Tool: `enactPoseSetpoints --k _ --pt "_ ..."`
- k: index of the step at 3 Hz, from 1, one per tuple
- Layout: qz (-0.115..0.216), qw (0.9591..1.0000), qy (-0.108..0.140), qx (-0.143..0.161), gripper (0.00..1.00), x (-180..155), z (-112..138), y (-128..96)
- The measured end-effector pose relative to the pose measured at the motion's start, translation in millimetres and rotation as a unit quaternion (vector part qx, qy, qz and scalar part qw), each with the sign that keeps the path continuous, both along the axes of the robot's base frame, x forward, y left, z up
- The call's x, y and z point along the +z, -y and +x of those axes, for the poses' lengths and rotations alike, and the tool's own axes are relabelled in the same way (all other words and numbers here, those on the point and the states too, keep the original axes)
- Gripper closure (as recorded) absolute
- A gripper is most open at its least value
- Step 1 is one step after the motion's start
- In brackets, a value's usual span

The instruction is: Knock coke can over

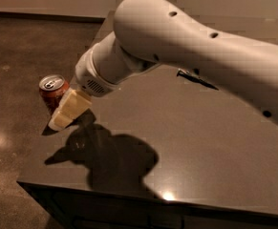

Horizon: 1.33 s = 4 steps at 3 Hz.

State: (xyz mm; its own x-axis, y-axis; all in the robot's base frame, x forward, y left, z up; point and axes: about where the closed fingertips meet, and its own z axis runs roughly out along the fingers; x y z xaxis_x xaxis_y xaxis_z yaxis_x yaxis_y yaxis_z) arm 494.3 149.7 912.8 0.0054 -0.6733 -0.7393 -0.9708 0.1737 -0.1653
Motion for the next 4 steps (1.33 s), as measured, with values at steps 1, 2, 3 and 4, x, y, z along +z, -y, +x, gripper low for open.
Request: enactPoseSetpoints --k 1,2,3,4 --pt "0.002 1.0000 -0.005 0.001 0.00 -3.2 1.8 -13.8" --pt "0.006 1.0000 -0.008 0.002 0.00 -6.0 2.7 -23.7" --pt "0.008 0.9999 -0.014 0.003 0.00 -9.8 6.2 -31.5" --pt "0.010 0.9998 -0.020 0.003 0.16 -11.4 9.7 -35.4"
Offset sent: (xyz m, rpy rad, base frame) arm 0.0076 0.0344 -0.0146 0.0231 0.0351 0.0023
